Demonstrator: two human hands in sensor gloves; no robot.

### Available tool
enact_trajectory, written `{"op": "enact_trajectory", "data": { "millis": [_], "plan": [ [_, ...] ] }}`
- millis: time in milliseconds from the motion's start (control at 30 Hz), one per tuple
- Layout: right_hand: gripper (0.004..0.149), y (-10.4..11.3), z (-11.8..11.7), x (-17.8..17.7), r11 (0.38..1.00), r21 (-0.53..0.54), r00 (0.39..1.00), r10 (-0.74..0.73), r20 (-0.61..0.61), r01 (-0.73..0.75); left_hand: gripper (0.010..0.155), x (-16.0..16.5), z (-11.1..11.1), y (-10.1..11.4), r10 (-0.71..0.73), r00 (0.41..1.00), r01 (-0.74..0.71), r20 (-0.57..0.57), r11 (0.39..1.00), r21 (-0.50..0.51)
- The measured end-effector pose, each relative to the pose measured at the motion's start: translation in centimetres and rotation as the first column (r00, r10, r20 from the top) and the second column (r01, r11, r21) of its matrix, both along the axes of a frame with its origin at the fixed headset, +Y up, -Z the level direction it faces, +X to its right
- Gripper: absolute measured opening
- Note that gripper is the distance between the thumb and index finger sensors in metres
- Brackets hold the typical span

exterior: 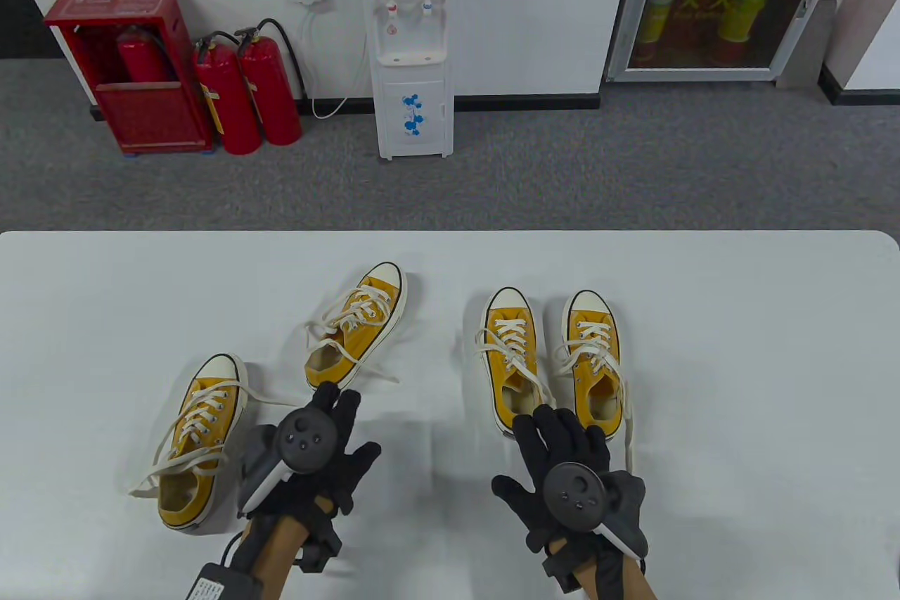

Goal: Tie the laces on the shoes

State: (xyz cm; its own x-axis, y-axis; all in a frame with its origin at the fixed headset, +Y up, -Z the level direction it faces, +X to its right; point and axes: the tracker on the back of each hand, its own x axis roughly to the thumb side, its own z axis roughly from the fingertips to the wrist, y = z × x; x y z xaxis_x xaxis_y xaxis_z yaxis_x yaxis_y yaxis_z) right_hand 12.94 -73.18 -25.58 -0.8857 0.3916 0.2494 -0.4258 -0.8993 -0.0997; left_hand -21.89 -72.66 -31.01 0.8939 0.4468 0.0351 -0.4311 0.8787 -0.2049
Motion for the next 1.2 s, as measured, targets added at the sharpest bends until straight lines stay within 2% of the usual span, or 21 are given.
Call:
{"op": "enact_trajectory", "data": {
  "millis": [67, 300, 467, 700, 1000, 1067, 1200],
  "plan": [
    [0.086, 0.0, 0.0, 0.0, 1.000, -0.002, 1.000, 0.004, 0.000, -0.004, 0.083, -0.8, -0.8, 0.5, 0.015, 0.998, -0.015, -0.061, 1.000, -0.001],
    [0.086, -0.3, -0.2, 0.3, 0.999, -0.036, 1.000, -0.004, 0.008, 0.004, 0.079, -2.7, -4.0, 1.0, -0.110, 0.973, 0.103, -0.202, 0.994, -0.046],
    [0.086, -0.5, -0.3, 0.4, 0.999, -0.054, 1.000, -0.004, 0.013, 0.005, 0.074, -2.3, -5.9, 0.2, -0.223, 0.951, 0.211, -0.214, 0.975, -0.074],
    [0.085, -1.0, -0.6, 0.3, 0.996, -0.094, 1.000, 0.005, 0.004, -0.004, 0.067, -2.3, -8.0, -2.0, -0.276, 0.931, 0.252, -0.238, 0.959, -0.129],
    [0.085, -1.2, -0.6, 0.1, 0.994, -0.105, 1.000, 0.018, -0.015, -0.020, 0.051, -2.2, -8.8, -2.7, -0.211, 0.941, 0.179, -0.264, 0.974, -0.141],
    [0.084, -1.2, -0.6, 0.1, 0.994, -0.103, 1.000, 0.016, -0.018, -0.018, 0.050, -2.1, -8.8, -2.8, -0.230, 0.938, 0.198, -0.259, 0.969, -0.147],
    [0.084, -1.3, -0.7, 0.0, 0.995, -0.101, 1.000, 0.018, -0.018, -0.020, 0.041, -1.7, -8.8, -2.5, -0.282, 0.915, 0.270, -0.290, 0.959, -0.080]
  ]
}}
